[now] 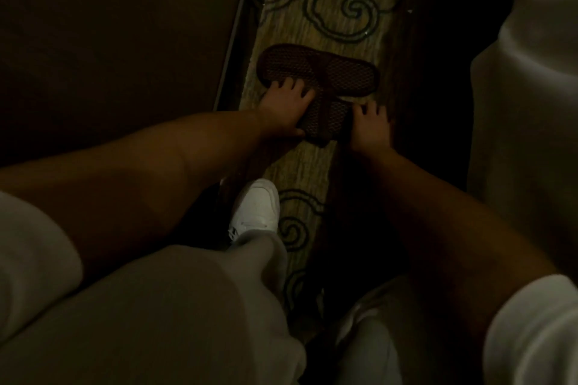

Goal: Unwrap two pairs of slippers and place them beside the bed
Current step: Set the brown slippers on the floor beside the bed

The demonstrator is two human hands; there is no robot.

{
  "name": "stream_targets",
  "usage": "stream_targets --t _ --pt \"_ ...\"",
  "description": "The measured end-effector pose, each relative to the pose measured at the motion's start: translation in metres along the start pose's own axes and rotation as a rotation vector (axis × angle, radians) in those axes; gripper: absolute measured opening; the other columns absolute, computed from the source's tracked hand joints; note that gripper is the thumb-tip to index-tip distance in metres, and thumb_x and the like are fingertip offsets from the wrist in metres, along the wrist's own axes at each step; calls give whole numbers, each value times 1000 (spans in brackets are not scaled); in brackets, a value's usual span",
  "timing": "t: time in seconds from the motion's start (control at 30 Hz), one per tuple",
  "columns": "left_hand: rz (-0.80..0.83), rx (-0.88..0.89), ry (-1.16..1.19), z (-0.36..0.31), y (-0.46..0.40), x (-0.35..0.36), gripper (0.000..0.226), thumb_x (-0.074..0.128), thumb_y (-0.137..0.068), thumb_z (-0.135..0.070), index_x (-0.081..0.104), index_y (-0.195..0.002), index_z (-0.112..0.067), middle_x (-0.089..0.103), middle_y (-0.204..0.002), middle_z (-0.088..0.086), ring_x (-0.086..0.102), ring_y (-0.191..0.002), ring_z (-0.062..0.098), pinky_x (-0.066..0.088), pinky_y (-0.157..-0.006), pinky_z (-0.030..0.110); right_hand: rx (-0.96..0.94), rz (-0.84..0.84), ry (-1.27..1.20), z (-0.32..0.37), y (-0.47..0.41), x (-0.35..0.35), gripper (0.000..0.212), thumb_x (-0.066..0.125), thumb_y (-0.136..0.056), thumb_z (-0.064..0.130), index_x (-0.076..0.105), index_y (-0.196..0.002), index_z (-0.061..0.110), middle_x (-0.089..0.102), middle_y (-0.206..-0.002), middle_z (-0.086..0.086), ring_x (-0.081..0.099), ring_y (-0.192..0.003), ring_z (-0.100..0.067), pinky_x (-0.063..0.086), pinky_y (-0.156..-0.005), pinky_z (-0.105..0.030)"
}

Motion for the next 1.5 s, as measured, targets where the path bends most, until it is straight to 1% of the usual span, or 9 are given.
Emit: stream_targets --t 0.23,0.4,0.53,0.77,0.87,1.1,1.23,1.33,1.5 --pt "-72 103 -11 2 14 5 85 63 -80 -66 48 -135 -3 52 -131 24 53 -112 39 46 -87 45 97 0 -119 0 0 10 66 61 -96 21 31 -152 4 36 -151 -27 45 -131 -45 39 -107 -48" --pt "-38 60 -40 -1 12 8 84 62 -79 -67 48 -134 -4 47 -137 25 48 -121 40 41 -94 48 313 -22 -307 -21 -2 20 66 54 -100 16 22 -156 3 37 -153 -24 48 -133 -44 41 -109 -53" --pt "-40 57 -55 6 12 5 83 61 -79 -68 51 -132 -5 48 -136 26 47 -121 41 40 -95 47 243 -119 -289 -18 -9 8 63 55 -97 16 29 -153 4 44 -143 -26 52 -127 -44 43 -106 -49" --pt "-45 80 -96 10 14 5 83 61 -79 -68 51 -132 -5 46 -139 26 45 -124 41 39 -98 49 193 -54 -239 -10 -5 16 61 65 -92 19 39 -145 2 47 -141 -27 48 -128 -41 37 -106 -42" --pt "-30 72 -108 11 16 7 84 63 -79 -66 48 -136 -6 43 -142 27 44 -127 42 38 -102 52 189 -22 -228 -7 -2 17 71 70 -91 24 34 -148 4 44 -145 -26 45 -132 -40 38 -107 -40" --pt "-17 66 -95 17 16 2 86 62 -81 -68 43 -142 -10 39 -146 26 42 -129 43 42 -98 50 251 85 -208 -2 0 25 72 56 -98 23 21 -158 8 28 -160 -22 32 -145 -39 37 -111 -47" --pt "4 59 -91 15 17 4 84 63 -85 -63 39 -147 -10 33 -151 28 38 -134 43 40 -103 52 249 133 -166 -2 -2 29 79 56 -99 30 12 -161 8 23 -163 -21 29 -147 -39 35 -112 -48" --pt "0 34 -73 20 21 7 84 60 -89 -62 34 -153 -14 30 -155 27 37 -136 43 36 -109 52 280 160 -150 -2 -4 25 84 61 -96 38 16 -161 11 25 -163 -18 29 -147 -37 35 -112 -47" --pt "129 -23 -36 29 30 -21 104 51 -81 -82 19 -160 -24 14 -165 21 23 -147 43 28 -117 56 301 30 -118 10 12 -22 66 55 -98 39 33 -154 13 30 -162 -16 31 -146 -37 32 -113 -48"
Point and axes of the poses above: each hand's wrist, its own y-axis away from the middle knuckle, its own x-axis out of the palm, z = x × y, the point moved 10 cm from there along -y, towards the middle knuckle
